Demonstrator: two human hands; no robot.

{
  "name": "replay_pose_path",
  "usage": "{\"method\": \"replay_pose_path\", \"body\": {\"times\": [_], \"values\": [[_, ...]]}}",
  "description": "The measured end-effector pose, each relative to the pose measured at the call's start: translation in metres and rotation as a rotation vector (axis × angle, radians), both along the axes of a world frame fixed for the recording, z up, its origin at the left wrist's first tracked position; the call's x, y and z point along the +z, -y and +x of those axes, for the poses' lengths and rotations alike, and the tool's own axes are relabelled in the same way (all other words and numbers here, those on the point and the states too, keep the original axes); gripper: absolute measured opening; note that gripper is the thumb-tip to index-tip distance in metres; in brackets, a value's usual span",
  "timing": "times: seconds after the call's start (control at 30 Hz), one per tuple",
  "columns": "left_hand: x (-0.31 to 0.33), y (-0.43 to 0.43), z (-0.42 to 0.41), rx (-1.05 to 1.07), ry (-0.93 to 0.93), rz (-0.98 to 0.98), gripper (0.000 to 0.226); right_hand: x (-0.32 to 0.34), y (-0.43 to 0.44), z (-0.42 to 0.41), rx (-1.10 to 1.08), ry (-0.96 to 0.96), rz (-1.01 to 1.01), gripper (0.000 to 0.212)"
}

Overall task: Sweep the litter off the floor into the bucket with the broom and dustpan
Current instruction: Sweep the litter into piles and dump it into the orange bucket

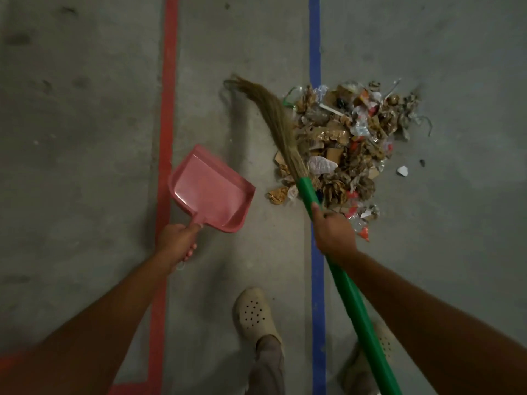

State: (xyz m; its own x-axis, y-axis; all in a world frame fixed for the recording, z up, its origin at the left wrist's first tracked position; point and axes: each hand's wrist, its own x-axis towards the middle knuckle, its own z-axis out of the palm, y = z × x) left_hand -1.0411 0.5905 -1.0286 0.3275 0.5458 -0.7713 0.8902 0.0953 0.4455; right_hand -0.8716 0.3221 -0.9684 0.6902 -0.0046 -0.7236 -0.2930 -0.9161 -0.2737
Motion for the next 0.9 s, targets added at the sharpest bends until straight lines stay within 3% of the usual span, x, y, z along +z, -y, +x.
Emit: {"method": "replay_pose_path", "body": {"times": [0.2,0.4,0.53,0.63,0.9], "values": [[-0.025,0.003,0.015,-0.111,-0.039,0.04,0.055,-0.044,-0.025,0.063,-0.098,-0.133,-0.035,0.059],[-0.03,0.048,0.023,-0.239,-0.14,0.012,0.048,-0.034,0.089,0.014,0.198,-0.112,-0.195,0.055],[-0.036,0.076,0.024,-0.319,-0.222,-0.065,0.049,-0.026,0.19,-0.022,0.124,-0.162,-0.262,0.056],[-0.039,0.088,0.029,-0.376,-0.242,-0.07,0.051,-0.011,0.253,-0.049,0.086,-0.099,-0.236,0.055],[-0.066,0.083,0.053,-0.473,-0.261,-0.011,0.059,-0.019,0.331,-0.065,-0.191,0.069,-0.12,0.059]]}}
